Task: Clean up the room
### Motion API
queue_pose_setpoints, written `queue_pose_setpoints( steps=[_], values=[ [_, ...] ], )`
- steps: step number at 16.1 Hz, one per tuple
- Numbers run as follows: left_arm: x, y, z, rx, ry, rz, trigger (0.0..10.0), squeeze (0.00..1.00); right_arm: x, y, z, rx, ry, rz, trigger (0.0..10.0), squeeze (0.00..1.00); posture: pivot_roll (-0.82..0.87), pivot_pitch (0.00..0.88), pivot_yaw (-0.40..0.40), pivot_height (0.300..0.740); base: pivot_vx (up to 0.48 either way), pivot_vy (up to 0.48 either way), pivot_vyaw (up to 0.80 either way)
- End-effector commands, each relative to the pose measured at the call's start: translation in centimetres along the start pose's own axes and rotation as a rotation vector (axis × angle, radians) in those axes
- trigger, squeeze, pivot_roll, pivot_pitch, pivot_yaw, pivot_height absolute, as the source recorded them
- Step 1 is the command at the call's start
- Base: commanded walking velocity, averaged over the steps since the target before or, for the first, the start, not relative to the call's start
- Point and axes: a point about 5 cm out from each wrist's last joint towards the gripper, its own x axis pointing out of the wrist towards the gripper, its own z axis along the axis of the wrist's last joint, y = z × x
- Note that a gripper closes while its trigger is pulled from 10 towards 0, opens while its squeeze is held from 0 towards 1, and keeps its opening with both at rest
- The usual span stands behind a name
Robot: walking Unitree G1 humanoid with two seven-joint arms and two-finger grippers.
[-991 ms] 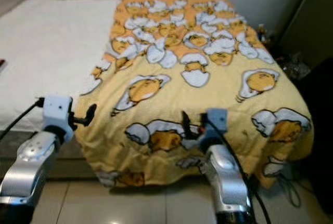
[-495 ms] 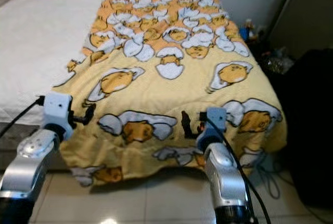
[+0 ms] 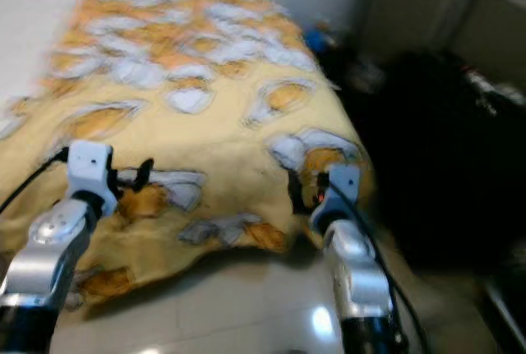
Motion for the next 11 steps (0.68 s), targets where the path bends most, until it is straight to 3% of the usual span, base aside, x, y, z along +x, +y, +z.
queue_pose_setpoints(
  steps=[1,7,11],
  values=[
    [0.02,0.12,0.07,0.018,0.0,-0.003,10.0,0.0,0.13,-0.15,0.27,0.001,-0.006,-0.012,10.0,0.0,-0.04,0.0,0.0,0.74,0.0,0.0,-0.8],
    [0.07,-0.12,0.42,-0.014,-0.022,-0.031,10.0,0.0,0.19,-0.18,0.24,-0.027,-0.003,-0.009,10.0,0.0,-0.04,0.0,0.003,0.74,0.0,0.0,-0.8],
    [0.07,0.28,0.32,-0.036,-0.018,-0.016,10.0,0.0,0.17,0.03,0.3,-0.03,-0.003,-0.007,10.0,0.0,-0.04,0.0,0.003,0.74,0.339,0.0,-0.8]
  ],
)
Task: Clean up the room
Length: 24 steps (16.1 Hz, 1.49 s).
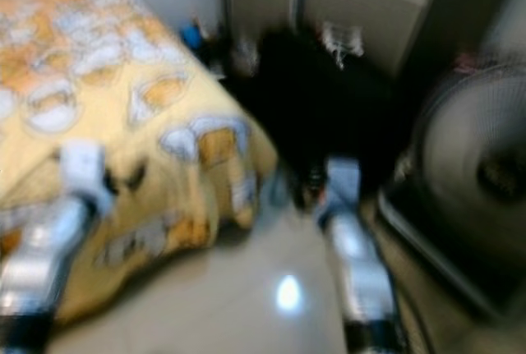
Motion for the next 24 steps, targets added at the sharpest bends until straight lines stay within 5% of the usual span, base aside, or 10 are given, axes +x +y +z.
queue_pose_setpoints(
  steps=[1,7,18,24],
  values=[
    [0.05,0.88,1.23,0.015,-0.037,0.019,10.0,0.0,0.29,0.39,0.93,-0.006,-0.029,0.007,10.0,0.0,-0.04,0.0,0.003,0.74,0.394,0.0,-0.8],
    [0.12,0.95,1.03,0.026,-0.026,0.026,10.0,0.0,0.33,0.29,0.85,-0.01,-0.025,0.003,10.0,0.0,-0.04,0.0,0.005,0.74,0.39,0.0,-0.65],
    [-0.02,1.48,0.77,0.038,-0.028,0.043,10.0,0.0,0.45,0.32,0.66,-0.01,-0.008,0.002,10.0,0.0,-0.05,0.0,0.014,0.74,0.0,0.0,-0.63],
    [-0.07,1.5,1.18,0.046,-0.053,0.039,10.0,0.0,0.28,0.28,0.75,-0.027,-0.022,0.004,10.0,0.0,-0.05,0.0,0.013,0.74,0.0,0.131,0.0]
  ],
)
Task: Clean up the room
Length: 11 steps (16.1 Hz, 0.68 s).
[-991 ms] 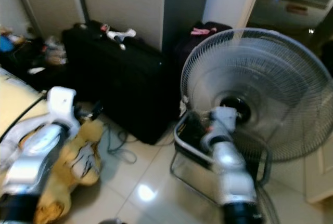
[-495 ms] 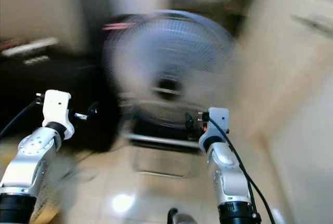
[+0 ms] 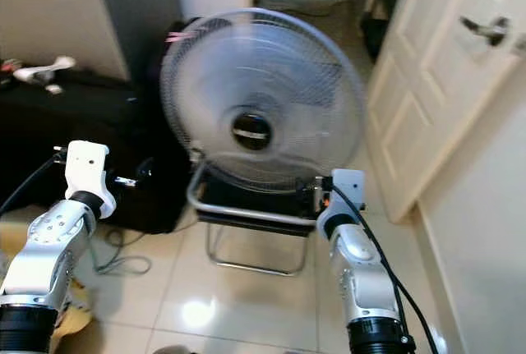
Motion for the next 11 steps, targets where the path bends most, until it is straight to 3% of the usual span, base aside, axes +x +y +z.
queue_pose_setpoints(
  steps=[1,10,11],
  values=[
    [-0.02,-0.04,0.34,0.007,-0.014,-0.004,10.0,0.0,0.02,0.11,0.26,-0.006,-0.014,0.004,10.0,0.0,-0.05,0.0,0.013,0.74,0.0,0.27,0.0],
    [-0.05,-0.04,0.23,0.01,-0.006,-0.015,10.0,0.0,0.14,0.46,0.14,-0.008,-0.013,0.003,10.0,0.0,-0.05,0.0,0.013,0.74,0.0,0.239,0.0],
    [-0.03,-0.08,0.38,0.057,-0.009,-0.026,10.0,0.0,0.15,0.75,0.15,-0.007,-0.014,0.004,10.0,0.0,-0.05,0.0,0.014,0.74,0.0,0.0,0.0]
  ],
)
